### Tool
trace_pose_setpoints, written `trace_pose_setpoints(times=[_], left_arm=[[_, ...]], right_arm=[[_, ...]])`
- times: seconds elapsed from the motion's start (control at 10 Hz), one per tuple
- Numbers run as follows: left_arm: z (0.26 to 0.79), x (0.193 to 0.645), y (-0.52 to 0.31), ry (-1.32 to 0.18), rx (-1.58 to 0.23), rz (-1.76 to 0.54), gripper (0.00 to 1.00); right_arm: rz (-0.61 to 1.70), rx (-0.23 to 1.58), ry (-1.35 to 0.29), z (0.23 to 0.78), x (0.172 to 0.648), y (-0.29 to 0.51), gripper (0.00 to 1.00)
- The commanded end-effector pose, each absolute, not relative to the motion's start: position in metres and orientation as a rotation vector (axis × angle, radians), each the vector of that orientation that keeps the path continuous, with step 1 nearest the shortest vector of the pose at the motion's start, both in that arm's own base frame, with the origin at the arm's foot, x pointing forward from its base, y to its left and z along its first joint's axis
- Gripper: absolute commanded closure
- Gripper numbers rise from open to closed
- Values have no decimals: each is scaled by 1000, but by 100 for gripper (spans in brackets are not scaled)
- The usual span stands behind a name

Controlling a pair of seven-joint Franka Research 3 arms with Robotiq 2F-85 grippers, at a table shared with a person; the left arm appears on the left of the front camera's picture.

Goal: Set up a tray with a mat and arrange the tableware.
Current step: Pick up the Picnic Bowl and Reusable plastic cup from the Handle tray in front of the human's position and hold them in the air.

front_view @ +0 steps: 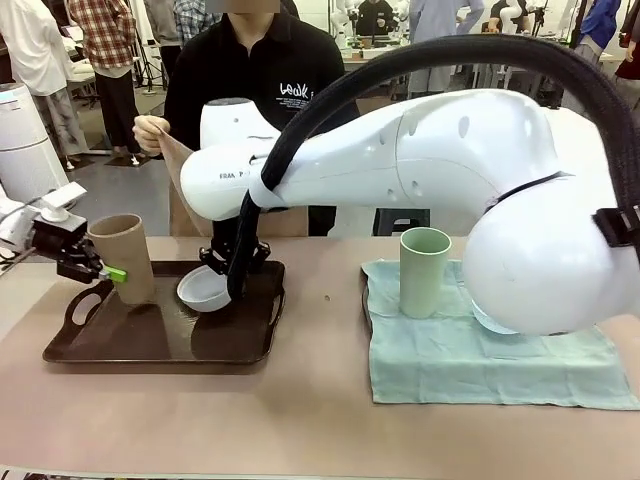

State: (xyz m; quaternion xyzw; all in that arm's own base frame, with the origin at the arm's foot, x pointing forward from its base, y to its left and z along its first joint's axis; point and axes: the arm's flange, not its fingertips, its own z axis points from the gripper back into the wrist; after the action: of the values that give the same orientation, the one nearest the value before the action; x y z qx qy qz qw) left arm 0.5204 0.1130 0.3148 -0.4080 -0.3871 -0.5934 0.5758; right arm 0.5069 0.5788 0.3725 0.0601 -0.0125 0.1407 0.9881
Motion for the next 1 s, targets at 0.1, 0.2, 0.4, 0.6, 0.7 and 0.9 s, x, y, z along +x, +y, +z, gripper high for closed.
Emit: trace_pose_setpoints(times=[0.1, 0.2, 0.4, 0.6, 0.7, 0.9], left_arm=[[412, 473, 133, -1003, -912, -1308, 100], [441, 461, 135, -1027, -892, -1318, 100], [490, 434, 133, -1057, -835, -1336, 100], [483, 448, 145, -1042, -857, -1358, 100], [483, 448, 145, -1042, -857, -1358, 100], [483, 448, 145, -1042, -857, -1358, 100]], right_arm=[[345, 192, -126, 443, 459, 559, 100], [327, 167, -181, 466, 444, 554, 100], [302, 122, -218, 499, 418, 547, 100], [339, 167, -177, 510, 439, 566, 100], [339, 167, -177, 510, 439, 566, 100], [339, 167, -177, 510, 439, 566, 100]])
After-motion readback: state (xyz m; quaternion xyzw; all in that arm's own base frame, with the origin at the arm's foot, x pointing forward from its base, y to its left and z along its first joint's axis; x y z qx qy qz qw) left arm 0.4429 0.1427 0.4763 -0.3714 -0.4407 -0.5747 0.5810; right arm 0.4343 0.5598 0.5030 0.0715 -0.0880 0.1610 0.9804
